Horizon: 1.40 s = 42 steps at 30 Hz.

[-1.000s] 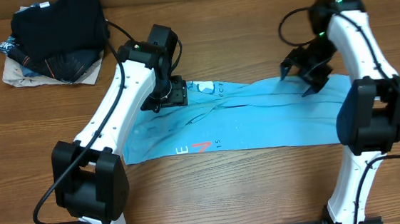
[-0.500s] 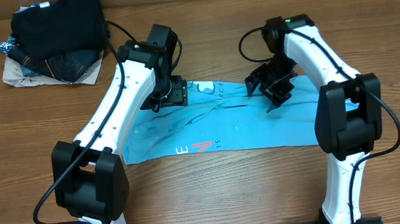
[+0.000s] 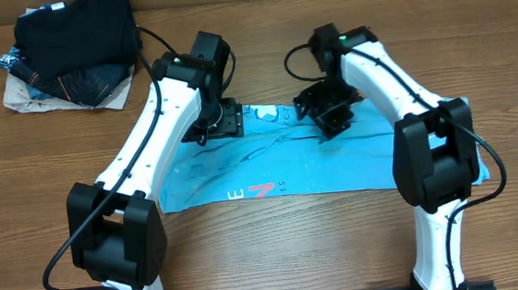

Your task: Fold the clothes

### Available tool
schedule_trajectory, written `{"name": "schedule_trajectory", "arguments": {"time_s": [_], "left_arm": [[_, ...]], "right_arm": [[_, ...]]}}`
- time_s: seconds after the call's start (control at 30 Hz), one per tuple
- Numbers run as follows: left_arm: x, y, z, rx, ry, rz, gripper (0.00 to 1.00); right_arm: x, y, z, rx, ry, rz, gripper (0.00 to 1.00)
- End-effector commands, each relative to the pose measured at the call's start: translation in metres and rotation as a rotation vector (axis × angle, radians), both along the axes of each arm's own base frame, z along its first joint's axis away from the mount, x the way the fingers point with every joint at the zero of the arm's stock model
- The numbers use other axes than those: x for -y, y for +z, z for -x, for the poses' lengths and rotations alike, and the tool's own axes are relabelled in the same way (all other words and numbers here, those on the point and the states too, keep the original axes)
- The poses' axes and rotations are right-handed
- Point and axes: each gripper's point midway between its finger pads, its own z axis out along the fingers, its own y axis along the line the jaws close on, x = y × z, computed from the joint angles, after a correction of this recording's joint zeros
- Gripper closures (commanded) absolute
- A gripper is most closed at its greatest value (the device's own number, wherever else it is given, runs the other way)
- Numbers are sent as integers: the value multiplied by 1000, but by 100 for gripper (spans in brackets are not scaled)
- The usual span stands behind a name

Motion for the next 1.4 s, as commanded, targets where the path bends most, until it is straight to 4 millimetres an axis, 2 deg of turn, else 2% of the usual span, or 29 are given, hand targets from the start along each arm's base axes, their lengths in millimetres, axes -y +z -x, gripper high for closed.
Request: {"name": "schedule_trajectory", "arguments": {"time_s": [0.0, 0.37, 0.57, 0.73, 0.97, 1.37], "left_arm": [[-2, 1, 1, 4, -13, -14, 24], [-3, 1, 4, -5, -13, -18, 24], [-4, 1, 5, -9, -8, -19, 23], [-4, 1, 6, -14, -8, -20, 23], [-5, 1, 8, -21, -9, -23, 23], [-4, 1, 7, -20, -9, -22, 23]], "right_arm": [[-7, 10, 0, 25, -71, 43, 26], [-33, 6, -2, 64, -75, 41, 27], [-42, 5, -3, 86, -56, 31, 33], [-43, 1, -2, 79, -53, 34, 41], [-42, -17, 0, 44, -52, 51, 49], [-37, -26, -8, 73, -52, 92, 48]]}}
